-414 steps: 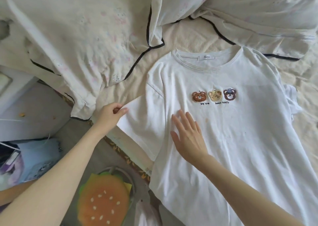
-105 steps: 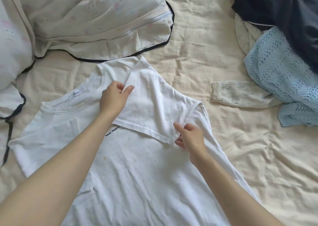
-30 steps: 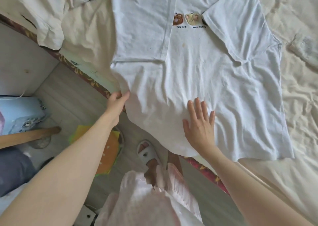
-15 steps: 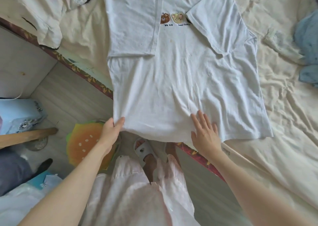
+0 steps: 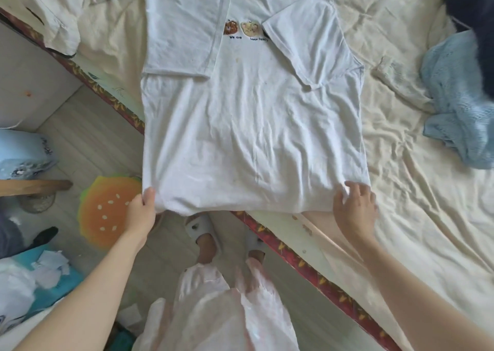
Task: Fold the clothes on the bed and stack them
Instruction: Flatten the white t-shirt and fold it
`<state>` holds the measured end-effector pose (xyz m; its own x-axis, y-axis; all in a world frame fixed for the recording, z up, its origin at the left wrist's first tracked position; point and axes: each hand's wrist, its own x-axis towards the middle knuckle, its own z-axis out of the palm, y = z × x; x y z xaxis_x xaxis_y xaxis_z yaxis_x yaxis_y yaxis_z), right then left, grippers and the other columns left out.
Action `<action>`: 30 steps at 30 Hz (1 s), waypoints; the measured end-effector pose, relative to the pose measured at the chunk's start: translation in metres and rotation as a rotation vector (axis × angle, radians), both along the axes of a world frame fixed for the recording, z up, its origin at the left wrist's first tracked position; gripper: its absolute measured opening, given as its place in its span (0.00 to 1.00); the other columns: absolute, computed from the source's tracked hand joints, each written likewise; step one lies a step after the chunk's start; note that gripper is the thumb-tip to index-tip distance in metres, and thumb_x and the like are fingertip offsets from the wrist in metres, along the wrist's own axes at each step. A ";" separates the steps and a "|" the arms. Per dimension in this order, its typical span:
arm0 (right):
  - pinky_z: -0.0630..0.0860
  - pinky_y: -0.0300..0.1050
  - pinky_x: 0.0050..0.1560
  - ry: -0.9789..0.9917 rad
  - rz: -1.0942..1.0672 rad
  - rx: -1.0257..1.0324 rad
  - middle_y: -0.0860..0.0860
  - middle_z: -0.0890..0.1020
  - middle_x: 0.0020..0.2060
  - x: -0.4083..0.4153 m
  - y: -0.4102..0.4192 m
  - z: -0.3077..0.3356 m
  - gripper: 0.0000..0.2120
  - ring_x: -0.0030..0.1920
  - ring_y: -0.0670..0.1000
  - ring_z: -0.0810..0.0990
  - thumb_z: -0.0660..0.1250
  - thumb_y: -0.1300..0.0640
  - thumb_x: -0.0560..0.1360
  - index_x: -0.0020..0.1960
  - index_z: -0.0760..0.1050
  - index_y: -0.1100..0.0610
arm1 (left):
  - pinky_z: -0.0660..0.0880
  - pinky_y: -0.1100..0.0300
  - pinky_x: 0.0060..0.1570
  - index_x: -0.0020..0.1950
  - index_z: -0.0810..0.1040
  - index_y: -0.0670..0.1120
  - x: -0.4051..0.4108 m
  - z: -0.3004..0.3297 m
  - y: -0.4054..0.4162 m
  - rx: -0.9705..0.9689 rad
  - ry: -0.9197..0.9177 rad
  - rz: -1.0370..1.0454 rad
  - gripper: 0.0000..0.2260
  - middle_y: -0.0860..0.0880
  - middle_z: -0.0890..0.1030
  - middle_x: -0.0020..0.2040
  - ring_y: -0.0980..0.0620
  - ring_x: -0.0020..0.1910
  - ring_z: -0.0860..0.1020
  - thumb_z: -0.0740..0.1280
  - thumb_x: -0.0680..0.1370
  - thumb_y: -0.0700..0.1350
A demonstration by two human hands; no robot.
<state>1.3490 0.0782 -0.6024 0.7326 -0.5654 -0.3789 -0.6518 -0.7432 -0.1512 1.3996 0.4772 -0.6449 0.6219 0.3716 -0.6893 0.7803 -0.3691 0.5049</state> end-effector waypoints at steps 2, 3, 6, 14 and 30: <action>0.62 0.58 0.64 0.074 -0.065 0.012 0.59 0.68 0.68 -0.002 -0.028 -0.005 0.21 0.67 0.62 0.65 0.59 0.53 0.79 0.69 0.66 0.61 | 0.70 0.51 0.53 0.58 0.72 0.41 -0.004 -0.001 -0.006 -0.023 -0.017 0.011 0.16 0.48 0.75 0.51 0.46 0.53 0.74 0.56 0.82 0.53; 0.62 0.59 0.64 0.098 -0.114 0.050 0.60 0.67 0.68 -0.001 -0.040 -0.010 0.22 0.68 0.62 0.65 0.59 0.52 0.79 0.70 0.65 0.61 | 0.72 0.49 0.54 0.58 0.72 0.41 -0.007 -0.003 -0.009 -0.057 -0.023 0.019 0.15 0.46 0.77 0.52 0.45 0.54 0.75 0.59 0.81 0.52; 0.64 0.59 0.65 0.101 -0.267 0.175 0.61 0.68 0.68 0.006 -0.065 -0.027 0.28 0.67 0.62 0.66 0.62 0.48 0.77 0.71 0.63 0.61 | 0.72 0.44 0.60 0.60 0.73 0.42 -0.015 -0.005 -0.018 -0.191 0.012 0.034 0.12 0.43 0.79 0.57 0.43 0.55 0.78 0.66 0.78 0.43; 0.70 0.42 0.26 0.083 -0.596 0.460 0.55 0.77 0.34 -0.004 -0.093 -0.041 0.14 0.31 0.54 0.74 0.71 0.56 0.70 0.48 0.77 0.66 | 0.74 0.50 0.55 0.64 0.72 0.39 -0.039 0.004 -0.019 -0.213 0.040 0.383 0.15 0.45 0.76 0.61 0.46 0.58 0.76 0.64 0.80 0.45; 0.75 0.46 0.40 -0.445 -1.287 0.932 0.53 0.77 0.42 -0.032 -0.091 0.036 0.07 0.41 0.50 0.78 0.66 0.66 0.76 0.42 0.69 0.59 | 0.70 0.47 0.65 0.66 0.69 0.41 -0.060 0.065 -0.019 -0.400 -0.096 0.825 0.14 0.43 0.74 0.62 0.45 0.56 0.74 0.61 0.81 0.36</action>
<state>1.3172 -0.0123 -0.5668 0.1290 -0.5625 -0.8167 -0.5157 0.6654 -0.5397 1.3398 0.4584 -0.5801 0.3268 0.4681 -0.8210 0.6667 0.5015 0.5514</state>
